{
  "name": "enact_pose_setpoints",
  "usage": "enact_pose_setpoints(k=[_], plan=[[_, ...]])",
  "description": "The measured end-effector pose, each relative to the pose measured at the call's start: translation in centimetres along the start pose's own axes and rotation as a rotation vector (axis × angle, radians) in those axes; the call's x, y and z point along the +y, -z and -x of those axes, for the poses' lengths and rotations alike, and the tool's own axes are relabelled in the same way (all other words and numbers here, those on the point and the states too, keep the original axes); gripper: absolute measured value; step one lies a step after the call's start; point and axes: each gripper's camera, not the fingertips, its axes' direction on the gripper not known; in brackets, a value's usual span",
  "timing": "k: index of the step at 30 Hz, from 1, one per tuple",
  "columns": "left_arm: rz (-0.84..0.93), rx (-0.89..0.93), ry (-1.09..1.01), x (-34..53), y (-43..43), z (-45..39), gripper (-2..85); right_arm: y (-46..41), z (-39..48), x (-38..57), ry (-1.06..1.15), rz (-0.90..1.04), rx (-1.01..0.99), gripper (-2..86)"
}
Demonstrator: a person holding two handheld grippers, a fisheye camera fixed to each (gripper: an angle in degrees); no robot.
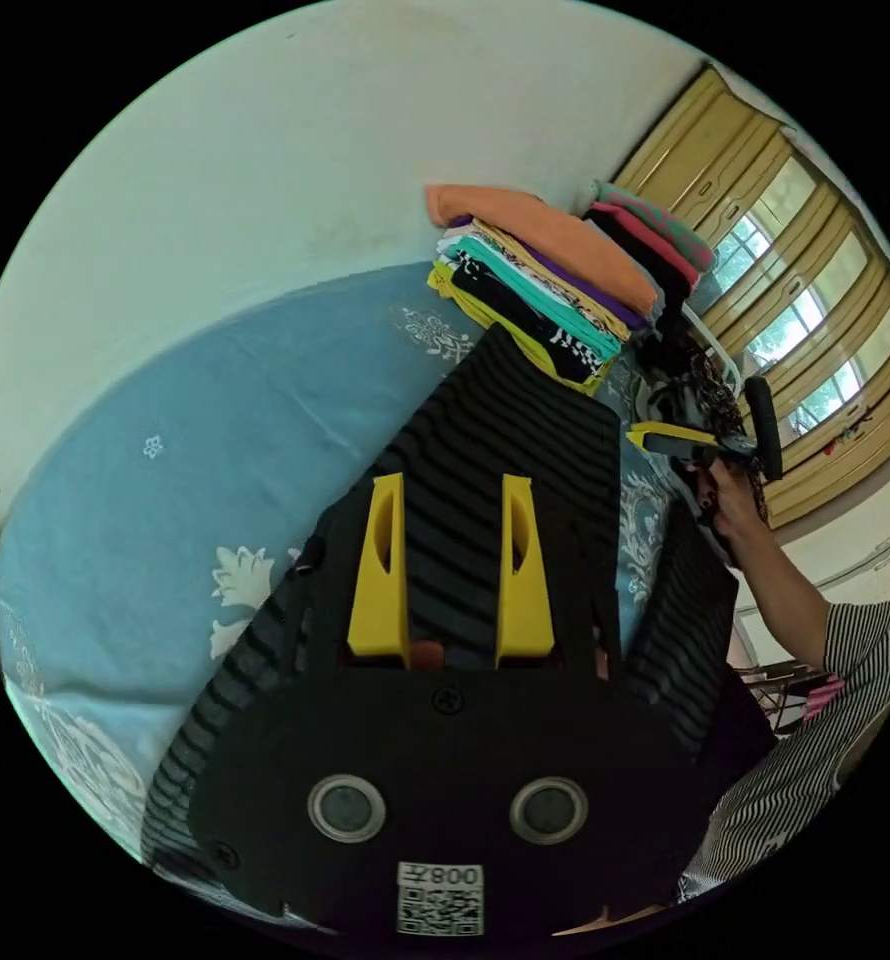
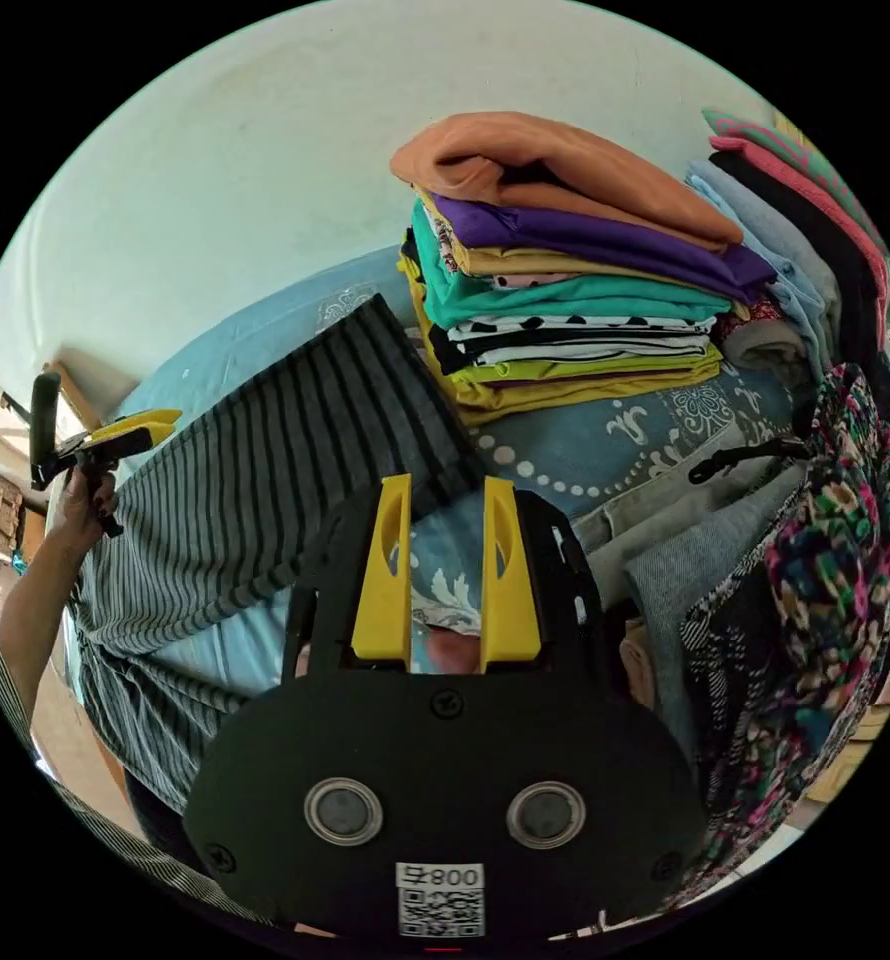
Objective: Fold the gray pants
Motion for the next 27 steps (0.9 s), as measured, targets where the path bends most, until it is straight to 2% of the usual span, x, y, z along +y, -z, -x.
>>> enact_pose_setpoints(k=[6,10,12,17,18,20,22,24,27], plan=[[0.122,-0.136,-0.141,-12.0,-10.3,-4.6,12.4,-0.6,-3.5,0.0,0.019,0.009,-0.051,10.2],[0.222,-0.223,-0.172,-16.9,-16.7,-7.1,7.4,-1.0,-5.3,0.9,0.044,0.033,-0.075,8.8],[0.213,-0.234,-0.199,-18.2,-18.1,-8.3,4.7,-0.6,-5.9,1.2,0.061,0.040,-0.085,6.9],[0.021,-0.209,-0.157,-22.1,-19.2,-10.4,3.3,3.9,-7.5,2.8,0.127,-0.036,-0.080,3.8],[0.026,-0.212,-0.147,-22.5,-19.9,-10.5,3.3,4.0,-7.7,2.9,0.125,-0.039,-0.080,3.9],[0.163,-0.251,-0.144,-23.9,-24.0,-11.0,3.8,2.3,-8.1,2.8,0.125,0.050,-0.048,4.6],[0.161,-0.276,-0.078,-24.4,-25.7,-11.4,4.4,1.0,-8.8,3.0,0.083,0.131,-0.023,5.4],[0.036,-0.195,-0.063,-24.6,-25.7,-12.2,5.4,2.5,-9.3,4.1,0.097,0.086,-0.018,5.7],[-0.078,-0.046,-0.160,-24.8,-25.6,-15.0,7.5,6.3,-9.9,7.5,0.135,-0.003,0.022,7.4]])
